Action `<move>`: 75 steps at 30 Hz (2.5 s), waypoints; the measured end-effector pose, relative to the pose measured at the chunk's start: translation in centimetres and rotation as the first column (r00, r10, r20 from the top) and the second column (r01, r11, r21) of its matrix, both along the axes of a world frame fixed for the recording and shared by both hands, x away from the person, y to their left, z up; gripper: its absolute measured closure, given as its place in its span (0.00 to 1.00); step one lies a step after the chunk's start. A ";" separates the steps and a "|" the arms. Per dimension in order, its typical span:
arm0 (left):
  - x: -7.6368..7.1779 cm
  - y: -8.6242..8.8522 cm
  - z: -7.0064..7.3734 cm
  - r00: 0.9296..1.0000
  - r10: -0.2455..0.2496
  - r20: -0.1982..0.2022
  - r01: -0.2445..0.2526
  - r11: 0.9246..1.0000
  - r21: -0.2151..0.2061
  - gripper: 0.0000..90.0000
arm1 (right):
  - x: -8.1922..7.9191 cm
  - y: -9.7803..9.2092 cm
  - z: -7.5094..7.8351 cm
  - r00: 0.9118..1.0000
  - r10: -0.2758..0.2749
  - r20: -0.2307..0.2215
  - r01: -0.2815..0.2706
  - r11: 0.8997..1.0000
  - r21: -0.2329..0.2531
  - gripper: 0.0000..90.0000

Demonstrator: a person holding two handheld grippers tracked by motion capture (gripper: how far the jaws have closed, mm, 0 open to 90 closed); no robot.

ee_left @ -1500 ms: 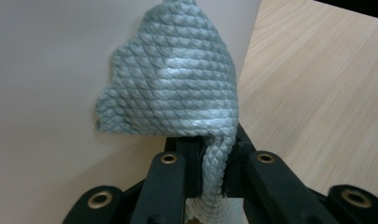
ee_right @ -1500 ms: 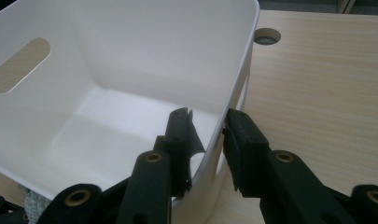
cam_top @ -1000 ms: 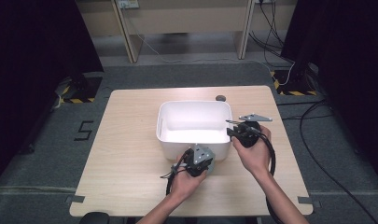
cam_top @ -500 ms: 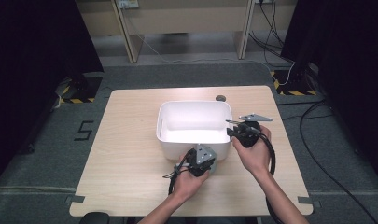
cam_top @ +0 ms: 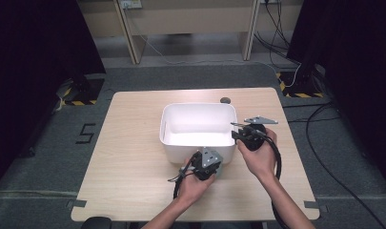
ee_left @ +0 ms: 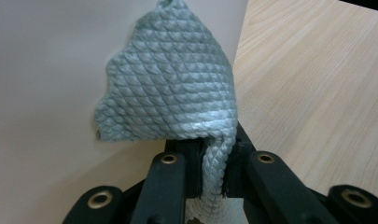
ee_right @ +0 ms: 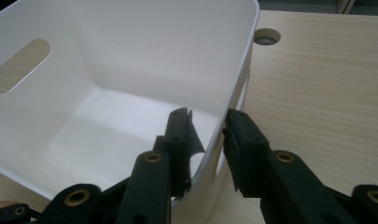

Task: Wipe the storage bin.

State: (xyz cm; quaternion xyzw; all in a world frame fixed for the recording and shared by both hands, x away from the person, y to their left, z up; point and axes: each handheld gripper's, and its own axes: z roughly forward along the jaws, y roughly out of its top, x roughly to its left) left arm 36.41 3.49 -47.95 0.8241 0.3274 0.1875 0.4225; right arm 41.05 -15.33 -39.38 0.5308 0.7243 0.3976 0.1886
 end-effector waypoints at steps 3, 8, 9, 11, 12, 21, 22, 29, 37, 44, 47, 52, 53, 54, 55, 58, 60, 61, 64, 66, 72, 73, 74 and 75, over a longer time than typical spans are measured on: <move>-0.1 0.0 0.1 1.000 0.001 0.001 -0.001 1.000 -0.003 0.90 | 0.0 0.0 0.0 1.000 0.003 0.004 -0.003 1.000 -0.003 0.79; -0.1 0.0 0.5 1.000 -0.001 0.005 0.001 1.000 -0.010 0.90 | 0.0 0.0 0.0 1.000 0.001 0.002 -0.001 1.000 -0.003 0.79; -0.1 -0.1 0.7 1.000 -0.004 0.009 0.004 1.000 -0.013 0.90 | 0.0 0.0 0.0 1.000 0.001 0.002 -0.001 1.000 -0.002 0.79; -0.1 -0.1 0.9 1.000 -0.004 0.012 0.004 1.000 -0.021 0.90 | 0.0 0.0 0.0 1.000 0.001 0.001 -0.001 1.000 -0.002 0.79; -0.1 -0.1 0.9 1.000 -0.004 0.012 0.004 1.000 -0.021 0.90 | 0.0 0.0 0.0 1.000 0.001 0.001 -0.001 1.000 -0.002 0.79; -0.1 -0.1 1.7 1.000 -0.011 0.018 0.012 0.999 -0.031 0.90 | 0.0 0.0 0.0 1.000 0.001 -0.004 -0.001 1.000 -0.001 0.79; -0.1 -0.2 1.8 1.000 -0.010 0.017 0.011 0.999 -0.037 0.90 | 0.0 0.0 0.0 1.000 0.001 -0.003 -0.001 1.000 0.001 0.79; -0.2 -0.1 2.4 1.000 -0.012 0.025 0.013 0.999 -0.045 0.90 | 0.0 0.0 0.1 1.000 0.005 -0.008 -0.005 1.000 0.000 0.78; -0.3 0.1 3.0 1.000 -0.001 0.029 0.003 0.998 -0.064 0.90 | 0.0 0.0 0.2 1.000 0.006 -0.018 -0.006 1.000 0.003 0.78; -0.3 0.2 3.0 1.000 0.008 0.027 -0.006 0.998 -0.062 0.90 | -0.3 -0.1 0.5 0.999 0.022 -0.023 -0.022 1.000 -0.010 0.79; -0.3 0.2 3.1 1.000 0.008 0.028 -0.006 0.998 -0.055 0.90 | -0.3 0.0 0.6 0.999 0.021 -0.024 -0.021 1.000 -0.013 0.79; -0.1 0.2 3.2 1.000 0.000 0.020 0.001 0.998 -0.055 0.90 | -0.2 -0.1 0.6 0.999 0.016 -0.033 -0.016 1.000 -0.004 0.79; -0.1 0.3 3.2 1.000 0.000 0.019 0.001 0.998 -0.055 0.90 | -0.2 -0.1 0.6 0.999 0.013 -0.036 -0.013 1.000 0.000 0.79; -0.1 0.3 3.2 1.000 0.000 0.019 0.001 0.998 -0.055 0.90 | -0.2 -0.1 0.6 0.999 0.013 -0.036 -0.013 1.000 0.000 0.79; -0.2 0.3 3.2 1.000 0.003 0.019 -0.002 0.998 -0.060 0.90 | -0.2 -0.1 0.6 0.999 0.016 -0.034 -0.017 1.000 -0.002 0.79; -0.3 0.2 3.1 1.000 0.011 0.020 -0.010 0.998 -0.063 0.90 | -0.3 0.0 0.6 0.999 0.017 -0.035 -0.017 1.000 -0.009 0.79; -0.3 0.2 3.3 1.000 0.009 0.019 -0.008 0.998 -0.060 0.90 | -0.3 0.0 0.6 0.999 0.017 -0.036 -0.017 1.000 -0.008 0.79; -0.3 0.1 3.4 1.000 0.007 0.021 -0.006 0.998 -0.060 0.90 | -0.3 0.0 0.6 0.999 0.016 -0.036 -0.016 1.000 -0.007 0.79; -0.3 0.0 3.6 1.000 0.007 0.024 -0.006 0.998 -0.065 0.90 | -0.3 0.1 0.7 0.999 0.010 -0.039 -0.010 1.000 -0.007 0.79; -0.3 -0.1 3.9 1.000 0.007 0.025 -0.005 0.997 -0.071 0.90 | -0.3 0.1 0.7 0.999 0.009 -0.038 -0.009 1.000 -0.009 0.79; -0.3 -0.3 4.4 1.000 -0.001 0.030 0.003 0.998 -0.066 0.90 | -0.3 0.1 0.7 0.999 0.007 -0.041 -0.007 1.000 -0.006 0.79; -0.3 -0.3 4.4 1.000 -0.001 0.030 0.003 0.998 -0.066 0.90 | -0.2 0.1 0.7 0.999 0.007 -0.043 -0.007 1.000 -0.004 0.79; -0.3 -0.3 4.4 1.000 -0.001 0.030 0.003 0.998 -0.066 0.90 | -0.2 0.1 0.7 0.999 0.007 -0.043 -0.007 1.000 -0.004 0.79; -0.3 -0.3 4.4 1.000 0.000 0.030 0.002 0.998 -0.064 0.90 | -0.2 0.1 0.7 0.999 0.007 -0.047 -0.007 1.000 -0.001 0.80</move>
